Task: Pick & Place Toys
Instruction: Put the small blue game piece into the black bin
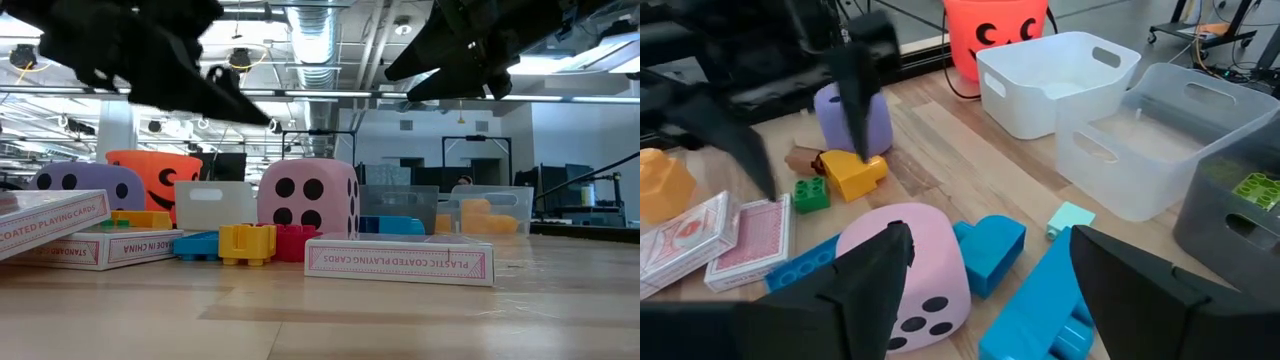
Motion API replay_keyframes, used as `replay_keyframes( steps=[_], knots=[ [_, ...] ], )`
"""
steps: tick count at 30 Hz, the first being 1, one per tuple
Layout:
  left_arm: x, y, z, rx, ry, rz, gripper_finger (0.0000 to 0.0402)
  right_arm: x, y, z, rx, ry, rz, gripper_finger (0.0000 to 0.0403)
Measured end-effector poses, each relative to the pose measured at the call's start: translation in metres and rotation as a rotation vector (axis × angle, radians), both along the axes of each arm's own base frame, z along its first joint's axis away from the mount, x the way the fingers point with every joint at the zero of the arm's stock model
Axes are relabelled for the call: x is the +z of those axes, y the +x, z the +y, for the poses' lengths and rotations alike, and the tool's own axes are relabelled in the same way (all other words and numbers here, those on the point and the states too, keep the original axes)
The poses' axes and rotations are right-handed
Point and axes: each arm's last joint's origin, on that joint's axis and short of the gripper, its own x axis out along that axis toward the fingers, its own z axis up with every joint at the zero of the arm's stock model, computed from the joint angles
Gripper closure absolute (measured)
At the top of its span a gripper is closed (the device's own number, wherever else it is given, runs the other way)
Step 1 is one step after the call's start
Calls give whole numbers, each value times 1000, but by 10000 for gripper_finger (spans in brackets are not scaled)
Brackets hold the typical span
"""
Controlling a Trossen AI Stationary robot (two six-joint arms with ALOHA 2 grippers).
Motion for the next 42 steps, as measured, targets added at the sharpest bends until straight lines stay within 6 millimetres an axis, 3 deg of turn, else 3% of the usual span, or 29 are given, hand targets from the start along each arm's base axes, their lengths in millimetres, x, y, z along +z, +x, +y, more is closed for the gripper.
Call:
replay_keyframes(
  steps=[7, 26, 42],
  knots=[
    [-11, -3, 12, -17, -27, 139, 103, 0, 0, 0, 0, 0, 0, 132],
    [-19, -10, 8, -86, -40, 253, 105, 0, 0, 0, 0, 0, 0, 132],
    [-20, -12, 8, -93, -43, 273, 155, 0, 0, 0, 0, -1, 2, 132]
  ],
)
